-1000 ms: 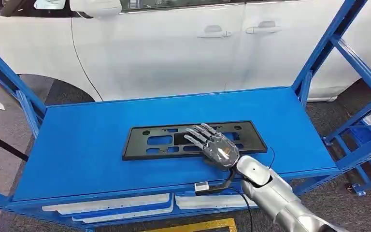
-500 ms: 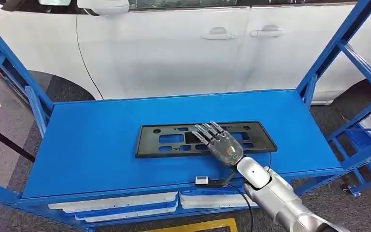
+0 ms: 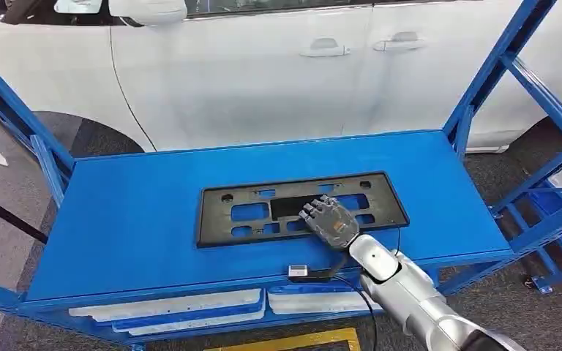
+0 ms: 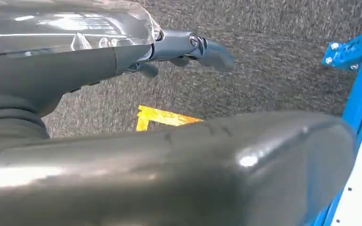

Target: Take the parts from the cabinet and place them on the table.

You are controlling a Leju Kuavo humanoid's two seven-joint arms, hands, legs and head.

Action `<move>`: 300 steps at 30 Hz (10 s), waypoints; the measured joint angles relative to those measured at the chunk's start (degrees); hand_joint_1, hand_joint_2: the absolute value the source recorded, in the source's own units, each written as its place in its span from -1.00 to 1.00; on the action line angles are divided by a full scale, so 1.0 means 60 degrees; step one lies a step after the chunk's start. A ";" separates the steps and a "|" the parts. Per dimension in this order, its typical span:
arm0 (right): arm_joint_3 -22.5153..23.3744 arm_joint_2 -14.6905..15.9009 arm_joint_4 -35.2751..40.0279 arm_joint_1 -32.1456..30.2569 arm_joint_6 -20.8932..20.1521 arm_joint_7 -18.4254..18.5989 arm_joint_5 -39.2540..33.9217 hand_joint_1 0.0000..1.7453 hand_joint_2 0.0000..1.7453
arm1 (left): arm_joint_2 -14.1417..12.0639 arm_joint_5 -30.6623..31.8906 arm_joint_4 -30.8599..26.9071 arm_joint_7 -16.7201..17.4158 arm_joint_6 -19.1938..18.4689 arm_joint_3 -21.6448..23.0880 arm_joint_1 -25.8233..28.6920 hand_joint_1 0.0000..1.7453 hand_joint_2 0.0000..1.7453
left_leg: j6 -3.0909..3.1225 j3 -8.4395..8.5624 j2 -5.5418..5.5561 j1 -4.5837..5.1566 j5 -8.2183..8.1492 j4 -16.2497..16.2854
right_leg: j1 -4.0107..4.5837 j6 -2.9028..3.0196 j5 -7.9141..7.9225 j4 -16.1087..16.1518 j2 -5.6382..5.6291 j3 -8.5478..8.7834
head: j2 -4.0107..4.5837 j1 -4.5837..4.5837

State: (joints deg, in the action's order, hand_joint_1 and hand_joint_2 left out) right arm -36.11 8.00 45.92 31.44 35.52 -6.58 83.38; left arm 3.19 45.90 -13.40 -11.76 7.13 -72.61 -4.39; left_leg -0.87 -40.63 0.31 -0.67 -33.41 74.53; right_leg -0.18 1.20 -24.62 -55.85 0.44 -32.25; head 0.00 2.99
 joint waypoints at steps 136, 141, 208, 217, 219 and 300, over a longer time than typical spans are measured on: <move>0.2725 -0.0135 1.0342 -0.4015 -1.1358 -0.5162 -1.6582 1.00 1.00 | -0.0299 0.0379 0.0026 0.0758 -0.0059 -0.0200 -0.0058 -1.00 1.00 | 0.0408 0.1770 -0.0136 -0.0021 0.1126 -0.3063 | -0.0050 -0.0462 -0.0670 -0.1322 -0.0034 -0.1286 | 0.0000 -0.0004; 0.2903 -0.0135 1.0305 -0.4045 -1.1329 -0.5162 -1.6527 1.00 1.00 | -0.0229 0.0404 0.0026 0.0706 -0.0019 -0.0215 -0.0026 -1.00 1.00 | 0.0333 0.0957 -0.0144 -0.0012 0.1659 -0.2996 | -0.0111 -0.0561 -0.0530 -0.3065 -0.0035 -0.1138 | 0.0000 0.0000; 0.2751 -0.0106 1.1409 -0.5470 -0.9370 -0.5166 -1.4393 1.00 1.00 | -0.0161 0.0489 0.0029 0.1049 0.0761 -0.0200 0.0003 -1.00 1.00 | 0.0084 0.1658 -0.0850 0.0045 0.1105 -0.2939 | 0.0072 -0.0190 -0.0207 -0.0318 0.0266 -0.0137 | 0.0000 -0.0003; 0.2969 0.0135 1.2163 -0.6896 -1.0131 -0.5166 -1.4444 1.00 1.00 | 0.0055 0.0390 0.0033 0.0910 0.0976 -0.0273 0.0166 -1.00 1.00 | -0.0122 0.0552 -0.0135 -0.0023 -0.0007 -0.0287 | -0.0022 0.0054 -0.0088 -0.0231 -0.0507 -0.0125 | 0.0000 0.0000; 0.3045 0.0019 1.2287 -0.7028 -1.0229 -0.5166 -1.4277 1.00 1.00 | 0.0044 0.0393 0.0033 0.0816 0.1023 -0.0299 0.0160 -1.00 1.00 | -0.0089 0.1403 0.0051 -0.0058 0.0894 -0.2086 | -0.0031 0.0012 -0.0106 -0.0290 -0.0742 -0.0108 | 0.0000 0.0000; 0.3483 -0.1898 1.3522 -0.7924 -0.9657 -0.5166 -1.3195 1.00 1.00 | -0.0576 0.1093 -0.0004 0.0986 0.0506 -0.0382 0.0013 -1.00 1.00 | 0.0109 0.1774 -0.0913 0.0018 0.0883 -0.2837 | 0.0186 -0.0071 -0.0321 -0.0385 0.0468 -0.0153 | 0.0000 -0.0004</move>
State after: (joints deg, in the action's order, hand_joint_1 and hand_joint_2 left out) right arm -15.21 -3.39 127.05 -16.10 -22.43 -37.57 4.22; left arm -0.26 52.46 -13.42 -5.84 10.16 -74.90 -4.31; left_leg -0.22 -29.98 -5.16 -0.56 -28.11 57.50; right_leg 0.93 0.78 -26.55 -58.17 3.24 -33.17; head 0.00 2.97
